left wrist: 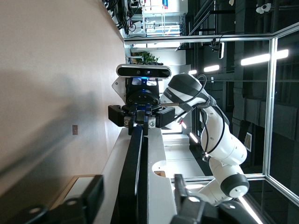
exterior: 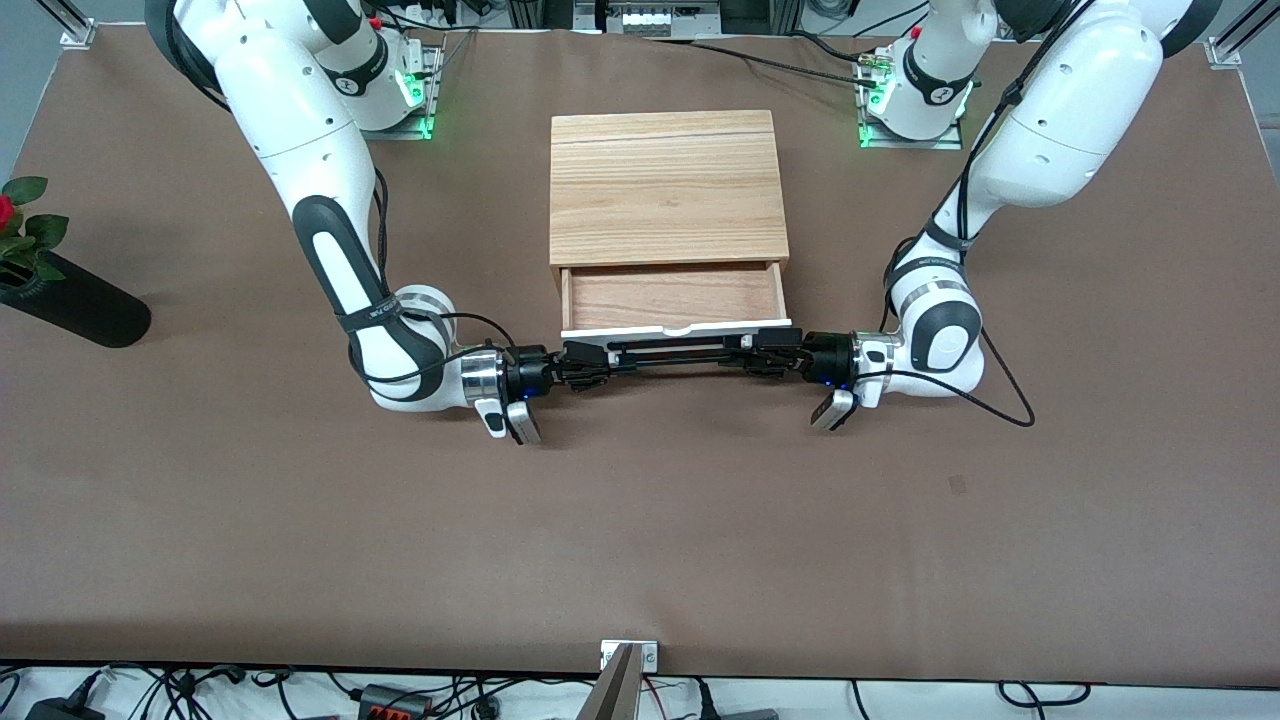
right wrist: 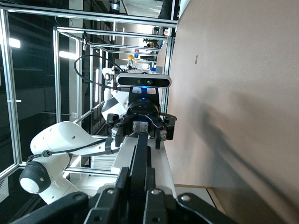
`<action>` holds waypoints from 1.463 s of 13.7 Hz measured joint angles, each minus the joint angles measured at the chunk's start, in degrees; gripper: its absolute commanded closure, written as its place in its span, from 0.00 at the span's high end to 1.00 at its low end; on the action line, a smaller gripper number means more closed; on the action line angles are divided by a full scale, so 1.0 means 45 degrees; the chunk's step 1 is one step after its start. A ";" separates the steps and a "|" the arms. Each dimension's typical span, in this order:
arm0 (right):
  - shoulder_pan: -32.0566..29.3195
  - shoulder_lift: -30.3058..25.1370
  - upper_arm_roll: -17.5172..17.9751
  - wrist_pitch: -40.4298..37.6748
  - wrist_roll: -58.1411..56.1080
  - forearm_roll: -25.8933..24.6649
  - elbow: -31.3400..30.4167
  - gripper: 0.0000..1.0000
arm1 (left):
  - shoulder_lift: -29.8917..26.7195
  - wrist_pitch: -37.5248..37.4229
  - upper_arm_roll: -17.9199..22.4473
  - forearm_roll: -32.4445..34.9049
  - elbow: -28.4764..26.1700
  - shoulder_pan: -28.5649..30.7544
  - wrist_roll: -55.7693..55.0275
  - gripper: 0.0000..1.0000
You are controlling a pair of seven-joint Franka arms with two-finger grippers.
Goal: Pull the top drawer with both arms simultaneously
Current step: 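Pull the handle outward with both grippers to slide the drawer open, then open both grippers and draw them back from the drawer handle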
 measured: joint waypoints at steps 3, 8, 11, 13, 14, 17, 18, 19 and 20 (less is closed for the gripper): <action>-0.0039 -0.0008 -0.0001 0.0093 -0.0086 0.0382 0.0116 0.94 | 0.0002 -0.0005 -0.0003 0.0000 0.0001 0.0000 0.0000 1.00; -0.0318 -0.0111 -0.0031 0.0084 0.0449 0.0623 0.0450 0.95 | 0.0003 -0.0010 -0.0004 0.0000 0.0020 0.0000 0.0000 1.00; -0.0460 -0.0153 -0.0228 0.0083 0.0591 0.0623 0.0458 0.95 | -0.0005 -0.0010 0.0033 0.0356 0.0203 0.0007 -0.0019 1.00; -0.0552 -0.0237 -0.0312 0.0085 0.0753 0.0622 0.0463 0.95 | -0.0079 -0.0010 0.0242 0.1644 0.0797 0.0046 -0.0731 1.00; -0.0608 -0.0356 -0.0381 0.0130 0.1015 0.0622 0.0470 0.95 | -0.0171 -0.0011 0.0359 0.2637 0.1311 0.0100 -0.1499 1.00; -0.0686 -0.1027 -0.0581 0.1142 0.2816 0.0270 0.0518 0.95 | -0.0583 -0.0016 0.0629 0.5954 0.3043 0.0213 -0.4038 1.00; -0.0680 -0.1299 -0.0579 0.1647 0.3535 -0.0045 0.0529 1.00 | -0.0723 -0.0022 0.0654 0.7099 0.3585 0.0218 -0.5009 1.00; -0.0672 -0.1577 -0.0577 0.2223 0.4247 -0.0297 0.0533 1.00 | -0.0892 -0.0034 0.0652 0.8308 0.4047 0.0209 -0.6036 1.00; -0.0670 -0.1843 -0.0579 0.2908 0.4872 -0.0567 0.0542 1.00 | -0.1073 -0.0052 0.0644 0.9572 0.4419 0.0182 -0.7083 1.00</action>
